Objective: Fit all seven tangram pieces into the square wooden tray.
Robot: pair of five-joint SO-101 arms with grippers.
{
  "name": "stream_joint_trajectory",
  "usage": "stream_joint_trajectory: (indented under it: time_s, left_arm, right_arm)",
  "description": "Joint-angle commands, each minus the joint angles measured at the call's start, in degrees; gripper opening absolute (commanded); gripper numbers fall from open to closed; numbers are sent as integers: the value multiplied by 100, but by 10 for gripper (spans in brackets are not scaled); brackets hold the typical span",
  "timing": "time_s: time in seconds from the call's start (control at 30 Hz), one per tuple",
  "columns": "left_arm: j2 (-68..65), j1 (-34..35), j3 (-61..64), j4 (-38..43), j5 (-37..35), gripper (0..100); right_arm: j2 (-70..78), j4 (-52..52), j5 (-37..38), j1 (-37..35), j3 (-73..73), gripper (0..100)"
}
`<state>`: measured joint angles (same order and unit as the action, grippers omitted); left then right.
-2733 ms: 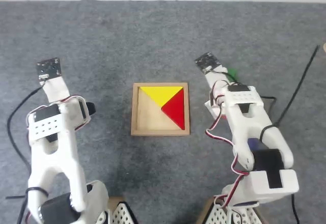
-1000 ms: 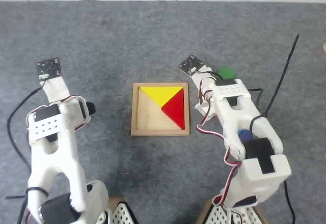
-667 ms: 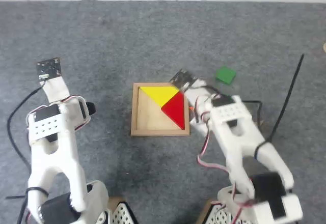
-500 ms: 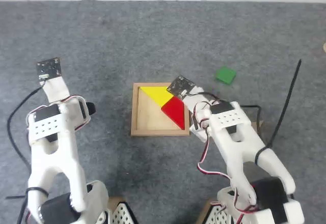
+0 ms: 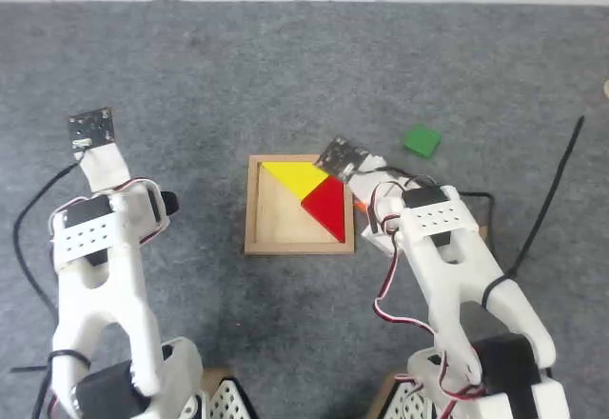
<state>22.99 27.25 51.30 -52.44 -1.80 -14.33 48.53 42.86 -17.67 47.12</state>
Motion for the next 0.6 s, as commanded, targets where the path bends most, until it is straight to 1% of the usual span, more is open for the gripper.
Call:
stream_joint_trajectory:
  time_s: [0.0, 0.1, 0.13, 0.23, 0.33, 0.4, 0.5, 0.57]
  left_arm:
    - [185, -9, -48, 114, -44, 250]
    - [185, -9, -48, 114, -44, 250]
    - [185, -9, -48, 114, -44, 250]
    - [185, -9, -48, 114, -44, 250]
    - [185, -9, -48, 123, -44, 250]
    - [185, -9, -48, 123, -44, 250]
    - [185, -9, -48, 123, -44, 250]
    - [185, -9, -48, 123, -44, 250]
  right_arm:
    - [-233, -57, 1574, 40, -70, 270]
    - [-224, -57, 2075, 31, -44, 270]
    - [-215, -48, 2075, 31, -44, 270]
    - [-145, -31, 1723, -13, -35, 270]
    - [242, -180, 993, -31, -176, 270]
    - [585, -312, 158, -22, -360, 270]
    - [1095, -321, -1301, -31, -730, 270]
    - [1297, -321, -1943, -22, -923, 270]
